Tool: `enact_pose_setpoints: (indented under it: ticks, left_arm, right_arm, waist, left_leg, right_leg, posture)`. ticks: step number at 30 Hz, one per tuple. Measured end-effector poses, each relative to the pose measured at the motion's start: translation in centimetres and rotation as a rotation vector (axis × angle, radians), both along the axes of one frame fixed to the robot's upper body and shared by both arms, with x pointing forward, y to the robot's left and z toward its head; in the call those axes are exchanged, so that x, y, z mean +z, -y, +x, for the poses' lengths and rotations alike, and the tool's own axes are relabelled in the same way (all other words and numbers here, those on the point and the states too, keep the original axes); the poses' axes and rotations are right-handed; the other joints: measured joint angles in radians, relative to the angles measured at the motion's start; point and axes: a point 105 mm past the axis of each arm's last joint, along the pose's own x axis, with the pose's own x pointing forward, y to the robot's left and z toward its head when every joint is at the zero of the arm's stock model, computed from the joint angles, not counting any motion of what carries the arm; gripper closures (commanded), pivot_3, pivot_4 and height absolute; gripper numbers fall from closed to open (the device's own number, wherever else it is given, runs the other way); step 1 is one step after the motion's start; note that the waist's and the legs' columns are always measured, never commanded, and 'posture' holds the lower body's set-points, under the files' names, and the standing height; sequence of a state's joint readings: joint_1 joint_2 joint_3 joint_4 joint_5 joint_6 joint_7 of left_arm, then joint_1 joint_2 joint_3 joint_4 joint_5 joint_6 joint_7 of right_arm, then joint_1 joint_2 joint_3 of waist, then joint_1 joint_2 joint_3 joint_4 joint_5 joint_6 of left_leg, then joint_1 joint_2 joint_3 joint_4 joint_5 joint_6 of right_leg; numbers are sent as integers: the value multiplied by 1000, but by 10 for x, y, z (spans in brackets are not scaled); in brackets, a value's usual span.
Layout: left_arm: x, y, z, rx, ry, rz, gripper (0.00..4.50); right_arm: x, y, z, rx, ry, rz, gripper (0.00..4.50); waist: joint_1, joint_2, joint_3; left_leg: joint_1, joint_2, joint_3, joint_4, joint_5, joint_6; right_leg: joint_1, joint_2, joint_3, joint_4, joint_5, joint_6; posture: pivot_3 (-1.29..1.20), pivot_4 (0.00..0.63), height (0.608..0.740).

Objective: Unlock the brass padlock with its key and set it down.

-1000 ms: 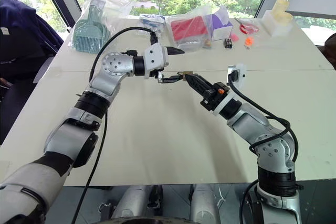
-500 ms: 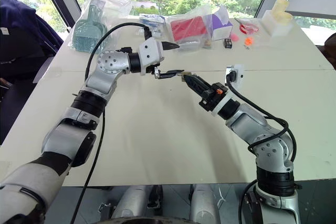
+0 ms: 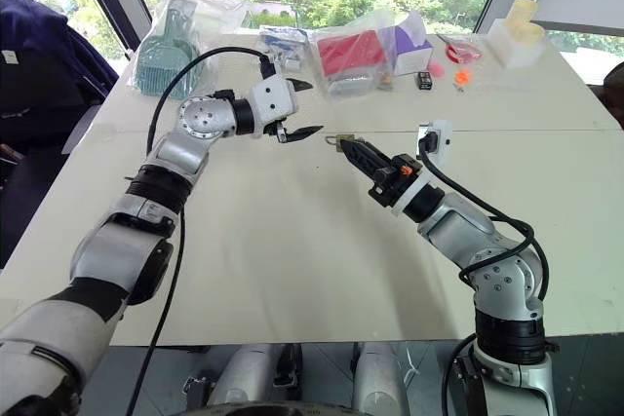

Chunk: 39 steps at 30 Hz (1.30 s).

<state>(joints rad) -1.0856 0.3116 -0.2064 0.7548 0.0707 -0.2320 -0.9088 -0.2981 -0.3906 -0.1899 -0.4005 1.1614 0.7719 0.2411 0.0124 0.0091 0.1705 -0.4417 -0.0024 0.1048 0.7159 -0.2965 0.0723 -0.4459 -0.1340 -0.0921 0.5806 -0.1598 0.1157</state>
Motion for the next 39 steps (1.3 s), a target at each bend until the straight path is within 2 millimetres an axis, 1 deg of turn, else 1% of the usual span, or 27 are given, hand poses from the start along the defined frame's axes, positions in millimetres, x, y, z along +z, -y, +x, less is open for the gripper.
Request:
enact_pose_setpoints:
  ticks: [2, 3, 4, 5, 7, 10, 12, 17, 26, 30, 35, 39]
  left_arm:
    - [9, 7, -20, -120, -101, -89, 600]
    - [12, 10, -31, -175, -146, -111, 600]
    - [13, 8, -36, -194, -173, -117, 600]
    - [13, 2, -40, -198, -200, -115, 600]
    - [10, -5, -47, -210, -240, -99, 600]
    - [-4, 0, -58, -257, -289, -42, 600]
    - [-9, 1, -58, -251, -299, -29, 600]
    - [-6, -1, -42, -170, -250, -38, 600]
    - [-1, 8, -40, -186, -246, -84, 600]
    - [3, 14, -38, -196, -213, -95, 600]
    - [0, 20, -29, -157, -178, -110, 600]
    - [0, 22, -28, -150, -164, -115, 600]
  right_arm:
    - [0, 0, 0, -2, 0, 0, 4342]
    - [0, 0, 0, -1, -1, -1, 4342]
    - [-1, 0, 0, 1, -2, -1, 4342]
    - [-2, -2, -1, 17, -4, -3, 4342]
    - [-4, -3, -1, 19, -11, -7, 4342]
    - [-1, 0, 2, 2, -2, -4, 4342]
    - [1, 0, 2, 3, 3, -3, 4342]
    - [1, 0, 2, 3, 4, -2, 4342]
    - [1, 0, 2, 2, 6, -1, 4342]
    - [1, -1, 2, 4, 6, 4, 4342]
    - [1, -1, 2, 1, 7, 8, 4342]
    - [2, -1, 2, -3, 8, 12, 4342]
  waist:
    - [-4, 0, 0]
    - [-6, 0, 0]
    - [-8, 0, 0]
    - [-10, 0, 0]
    - [-15, 0, 0]
    - [-7, 0, 0]
    - [-3, 0, 0]
    - [-1, 0, 0]
    - [-1, 0, 0]
    - [0, 0, 0]
    - [0, 0, 0]
    - [-1, 0, 0]
  left_leg:
    - [0, 0, 0, 0, 1, -1]
    - [0, 0, 0, 0, 3, -6]
    - [0, 0, 0, 0, 3, -6]
    - [1, 0, 0, 0, 3, -6]
    - [1, 1, 0, 0, 3, -6]
    - [1, 0, -1, 0, 1, -2]
    - [1, 0, -1, 0, 1, -2]
    - [1, 0, -1, 0, 1, -2]
    - [1, 0, -1, 0, 1, -2]
    - [1, 0, -1, 0, 1, -2]
    - [1, 0, -1, 0, 1, -2]
    - [1, 0, -1, 0, 1, -2]
  right_leg:
    - [0, 0, 0, 0, 0, 0]
    - [0, 0, 0, 0, 0, 0]
    - [0, 0, 0, 0, 0, 0]
    - [0, 0, 0, 0, 0, 0]
    - [0, 0, 0, 1, 0, 0]
    - [1, 0, 0, 1, 0, -1]
    - [1, 0, 0, 1, -1, -1]
    - [1, 0, 0, 1, 0, 0]
    - [1, 1, 0, 1, 0, 0]
    - [1, 0, 0, 1, 0, 0]
    - [1, 0, 0, 1, 0, 0]
    - [0, 0, 0, 1, 0, 0]
  posture:
    - [0, 150, 735]
    - [0, 150, 735]
    - [0, 150, 735]
    - [0, 150, 735]
    - [0, 150, 735]
    - [0, 150, 735]
    - [0, 150, 735]
    - [0, 150, 735]
    - [0, 150, 735]
    - [0, 150, 735]
    - [0, 150, 735]
    - [0, 150, 735]
